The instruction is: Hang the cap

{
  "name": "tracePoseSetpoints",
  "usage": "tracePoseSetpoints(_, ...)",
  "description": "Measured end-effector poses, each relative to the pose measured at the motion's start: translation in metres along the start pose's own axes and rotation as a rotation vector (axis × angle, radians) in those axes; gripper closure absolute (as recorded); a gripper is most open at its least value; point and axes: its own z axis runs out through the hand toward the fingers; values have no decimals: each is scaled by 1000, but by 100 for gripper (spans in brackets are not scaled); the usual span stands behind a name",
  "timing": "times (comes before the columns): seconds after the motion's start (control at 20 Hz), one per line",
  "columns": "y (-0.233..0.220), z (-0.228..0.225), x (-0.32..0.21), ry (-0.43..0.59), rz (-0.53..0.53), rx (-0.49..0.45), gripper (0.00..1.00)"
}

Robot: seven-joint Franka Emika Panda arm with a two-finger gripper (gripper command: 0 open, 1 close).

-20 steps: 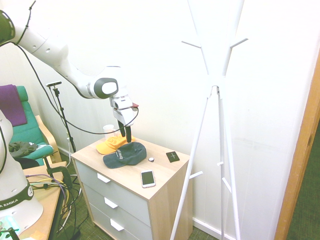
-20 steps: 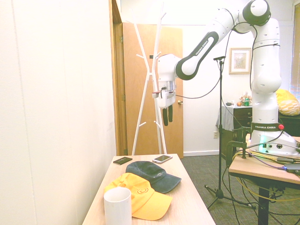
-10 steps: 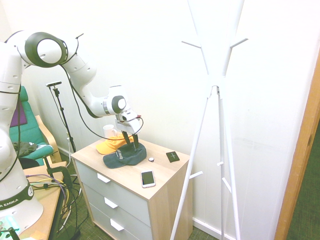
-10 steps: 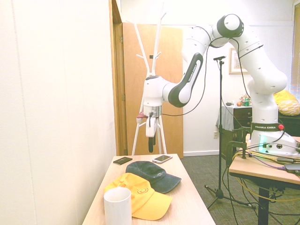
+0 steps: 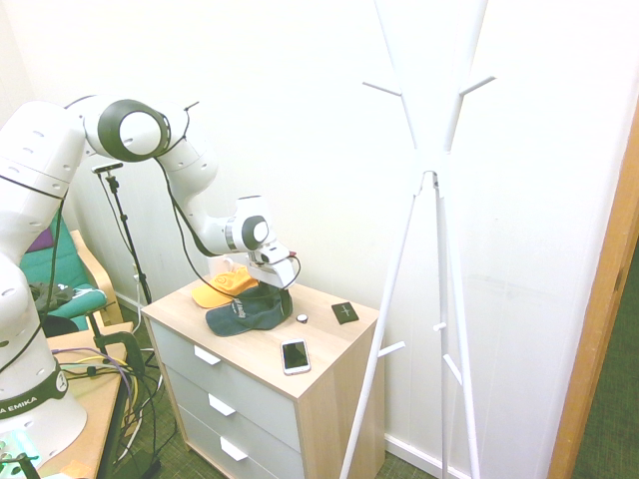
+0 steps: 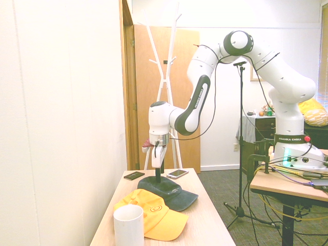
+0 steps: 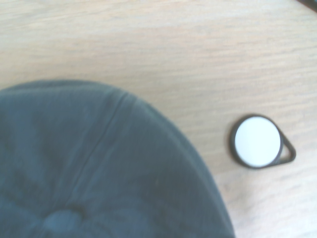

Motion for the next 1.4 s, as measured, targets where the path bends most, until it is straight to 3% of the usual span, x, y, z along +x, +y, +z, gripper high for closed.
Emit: tracePoseSetpoints(1.4,-3,-10,11,20,23,12,100)
